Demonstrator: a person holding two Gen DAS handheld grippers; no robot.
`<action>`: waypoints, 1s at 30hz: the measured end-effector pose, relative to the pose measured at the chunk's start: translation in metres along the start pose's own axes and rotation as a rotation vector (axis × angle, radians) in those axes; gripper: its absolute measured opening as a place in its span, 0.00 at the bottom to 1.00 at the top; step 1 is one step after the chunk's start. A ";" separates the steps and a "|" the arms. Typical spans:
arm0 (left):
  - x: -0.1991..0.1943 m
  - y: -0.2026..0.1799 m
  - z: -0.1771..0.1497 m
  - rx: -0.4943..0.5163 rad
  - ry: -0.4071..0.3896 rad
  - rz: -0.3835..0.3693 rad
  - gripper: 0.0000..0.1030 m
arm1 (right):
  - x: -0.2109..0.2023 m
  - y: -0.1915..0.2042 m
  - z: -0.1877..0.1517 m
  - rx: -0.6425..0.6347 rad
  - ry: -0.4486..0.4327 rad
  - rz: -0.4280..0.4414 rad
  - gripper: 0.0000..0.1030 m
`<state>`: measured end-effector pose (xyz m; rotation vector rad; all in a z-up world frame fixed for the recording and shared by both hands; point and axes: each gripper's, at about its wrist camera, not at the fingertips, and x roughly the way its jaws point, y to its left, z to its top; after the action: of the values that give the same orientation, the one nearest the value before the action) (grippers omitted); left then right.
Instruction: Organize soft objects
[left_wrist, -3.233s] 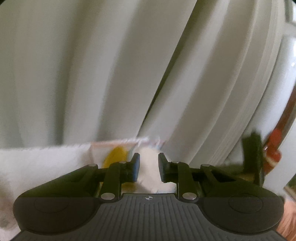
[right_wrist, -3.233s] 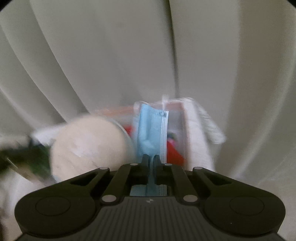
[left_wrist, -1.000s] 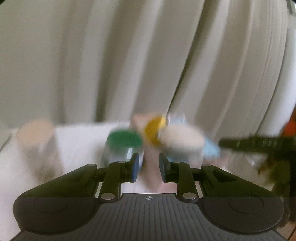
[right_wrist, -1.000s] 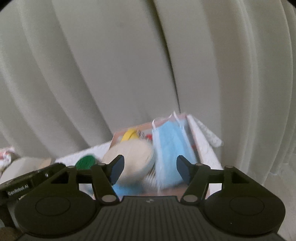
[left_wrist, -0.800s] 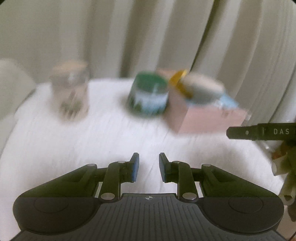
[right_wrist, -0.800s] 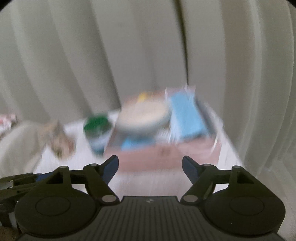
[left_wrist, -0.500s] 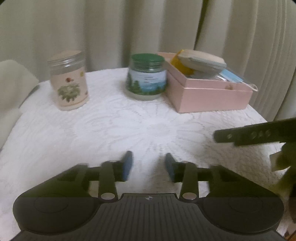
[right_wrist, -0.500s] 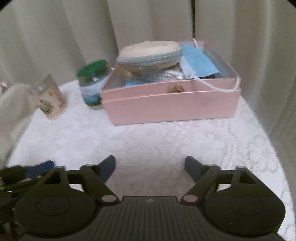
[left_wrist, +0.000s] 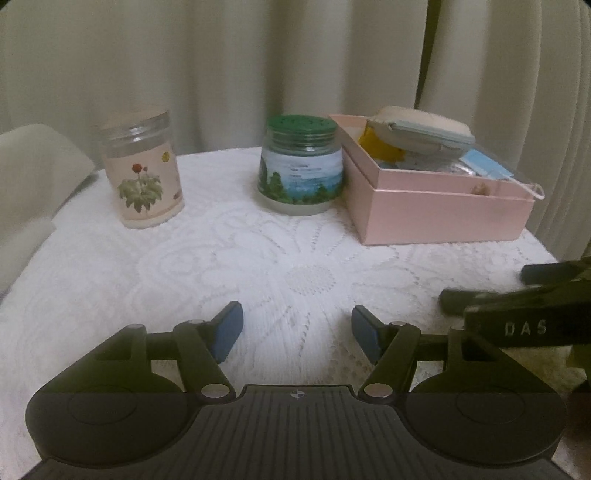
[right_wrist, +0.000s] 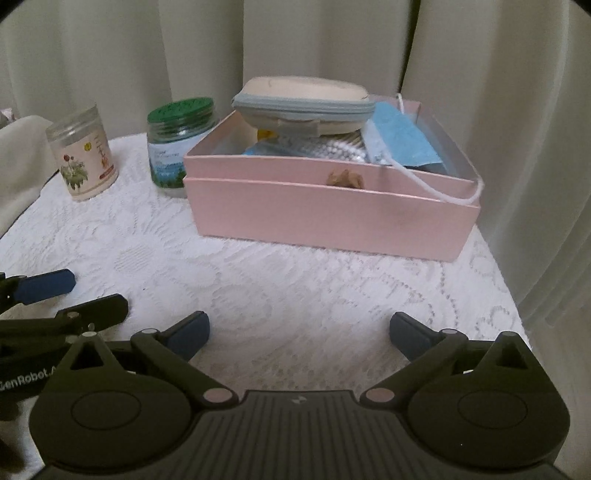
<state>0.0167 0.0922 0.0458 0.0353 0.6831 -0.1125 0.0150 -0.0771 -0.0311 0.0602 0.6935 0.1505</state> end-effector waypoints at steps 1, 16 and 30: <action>0.001 -0.001 -0.001 0.005 -0.004 0.005 0.69 | 0.002 -0.002 -0.002 0.011 -0.026 -0.013 1.00; 0.008 -0.002 0.002 -0.010 -0.019 0.026 0.72 | 0.002 -0.008 -0.006 0.026 -0.068 -0.035 1.00; 0.010 -0.004 0.003 -0.015 -0.019 0.037 0.73 | 0.003 -0.006 -0.006 0.026 -0.068 -0.037 1.00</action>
<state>0.0256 0.0874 0.0418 0.0322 0.6643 -0.0719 0.0144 -0.0825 -0.0379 0.0768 0.6287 0.1039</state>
